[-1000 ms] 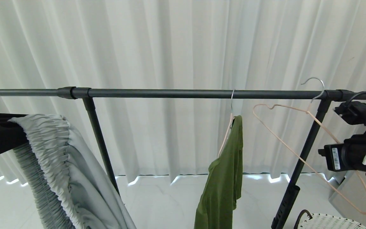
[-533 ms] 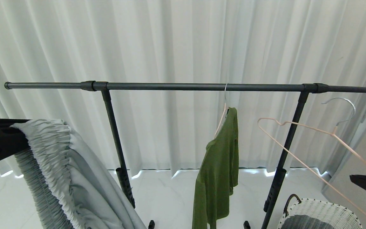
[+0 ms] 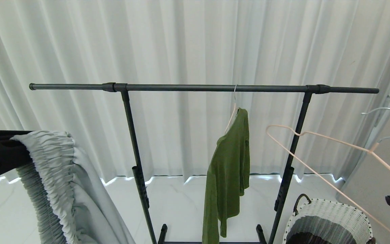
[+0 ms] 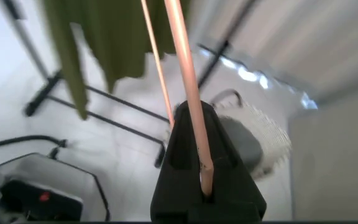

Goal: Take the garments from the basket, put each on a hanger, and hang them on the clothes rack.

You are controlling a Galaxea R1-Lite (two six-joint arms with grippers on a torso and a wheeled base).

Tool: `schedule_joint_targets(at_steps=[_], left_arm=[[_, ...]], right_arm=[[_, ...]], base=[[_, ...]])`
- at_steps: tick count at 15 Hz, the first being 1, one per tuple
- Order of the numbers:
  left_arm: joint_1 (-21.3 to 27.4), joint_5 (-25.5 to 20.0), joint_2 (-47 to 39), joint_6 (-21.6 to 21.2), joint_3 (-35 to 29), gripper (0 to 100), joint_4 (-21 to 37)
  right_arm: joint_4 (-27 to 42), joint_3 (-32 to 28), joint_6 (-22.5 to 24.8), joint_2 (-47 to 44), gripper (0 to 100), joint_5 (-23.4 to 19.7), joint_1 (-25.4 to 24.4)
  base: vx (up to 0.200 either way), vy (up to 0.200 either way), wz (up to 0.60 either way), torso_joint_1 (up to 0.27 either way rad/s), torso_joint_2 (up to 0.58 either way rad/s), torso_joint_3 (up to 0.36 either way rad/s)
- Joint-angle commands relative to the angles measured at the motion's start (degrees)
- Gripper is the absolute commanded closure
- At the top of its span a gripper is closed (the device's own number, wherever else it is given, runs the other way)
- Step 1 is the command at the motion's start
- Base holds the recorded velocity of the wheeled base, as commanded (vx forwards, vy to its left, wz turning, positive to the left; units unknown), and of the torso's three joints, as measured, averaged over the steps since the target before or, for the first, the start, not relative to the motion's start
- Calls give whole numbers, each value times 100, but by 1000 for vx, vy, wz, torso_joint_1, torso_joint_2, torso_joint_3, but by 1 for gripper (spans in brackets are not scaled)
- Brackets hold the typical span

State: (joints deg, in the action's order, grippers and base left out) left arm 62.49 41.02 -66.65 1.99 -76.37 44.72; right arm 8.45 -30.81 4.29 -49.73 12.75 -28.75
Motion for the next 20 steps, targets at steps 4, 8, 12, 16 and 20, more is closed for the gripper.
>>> schedule_joint_targets(at_steps=[4,8,12,16,20], left_arm=[[-448,503,-446,47,35,100,2],[-756,732,-850,74,52,100,-367],[-817,934,-1377,742,-44,100,-666],[-1028,1171,-1536,1076,52,100,-666],[-1362,1382,-1615,1128,167,100,-675]], right_arm=[[-10,-127,2,68,100,8,-1828],[-63,-198,-7,-292,100,-1,-2724],[-581,-312,-69,-837,100,-18,-3287],[-1126,-321,-69,-1259,100,-18,-3401],[-1144,-505,-710,-1285,100,-18,-4016]], base=[[0,0,0,0,0,0],[0,0,0,0,0,0],[0,0,0,0,0,0],[0,0,0,0,0,0],[0,0,0,0,0,0]])
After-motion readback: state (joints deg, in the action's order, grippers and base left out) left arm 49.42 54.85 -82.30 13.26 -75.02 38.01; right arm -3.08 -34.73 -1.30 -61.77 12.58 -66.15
